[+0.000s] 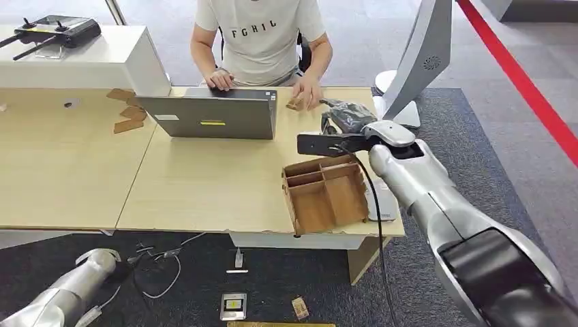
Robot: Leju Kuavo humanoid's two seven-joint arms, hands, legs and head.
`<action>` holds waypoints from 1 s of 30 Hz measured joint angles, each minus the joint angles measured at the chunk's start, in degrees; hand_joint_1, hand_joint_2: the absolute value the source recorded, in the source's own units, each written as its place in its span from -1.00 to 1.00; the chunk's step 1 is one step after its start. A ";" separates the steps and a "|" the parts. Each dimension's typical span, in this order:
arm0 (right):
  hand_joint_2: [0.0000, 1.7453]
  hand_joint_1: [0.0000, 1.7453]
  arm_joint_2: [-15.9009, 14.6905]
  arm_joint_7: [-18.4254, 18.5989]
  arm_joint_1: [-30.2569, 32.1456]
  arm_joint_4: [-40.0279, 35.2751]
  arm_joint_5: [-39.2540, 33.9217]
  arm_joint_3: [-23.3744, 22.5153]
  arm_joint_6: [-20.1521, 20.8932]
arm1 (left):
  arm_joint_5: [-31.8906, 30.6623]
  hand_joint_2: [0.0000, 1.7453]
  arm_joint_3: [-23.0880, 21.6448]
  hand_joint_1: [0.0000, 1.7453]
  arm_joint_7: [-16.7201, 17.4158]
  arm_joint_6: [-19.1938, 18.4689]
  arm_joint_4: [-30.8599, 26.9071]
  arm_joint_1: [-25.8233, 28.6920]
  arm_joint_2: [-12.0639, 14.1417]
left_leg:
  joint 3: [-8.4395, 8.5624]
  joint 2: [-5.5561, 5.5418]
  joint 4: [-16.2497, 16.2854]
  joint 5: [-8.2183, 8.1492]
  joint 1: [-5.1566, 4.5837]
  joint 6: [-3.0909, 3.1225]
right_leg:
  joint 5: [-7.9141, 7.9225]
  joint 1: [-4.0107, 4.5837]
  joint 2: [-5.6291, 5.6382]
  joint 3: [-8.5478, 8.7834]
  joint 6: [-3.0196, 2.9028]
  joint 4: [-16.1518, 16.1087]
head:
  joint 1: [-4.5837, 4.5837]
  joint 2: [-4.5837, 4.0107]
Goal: Pass the card to the sensor for recognition and then transmit it.
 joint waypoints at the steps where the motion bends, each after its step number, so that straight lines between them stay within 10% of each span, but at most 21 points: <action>1: 1.00 1.00 0.00 -0.15 -0.04 0.00 0.18 0.00 -0.17 | 0.04 1.00 0.00 -1.00 -0.04 0.00 0.00 0.00 -0.04 | 0.00 0.00 0.00 0.00 0.00 0.00 | 0.00 0.00 0.00 0.00 0.00 0.00 | 0.00 0.00; 30: 1.00 1.00 -1.84 -0.63 -2.90 -2.95 0.96 -2.99 -2.05 | -2.93 1.00 -2.95 -1.00 -2.64 -0.66 -0.48 -1.56 -3.78 | 0.00 0.01 0.01 0.00 -0.01 0.00 | 0.00 0.00 0.00 -0.03 0.00 0.00 | -0.02 0.00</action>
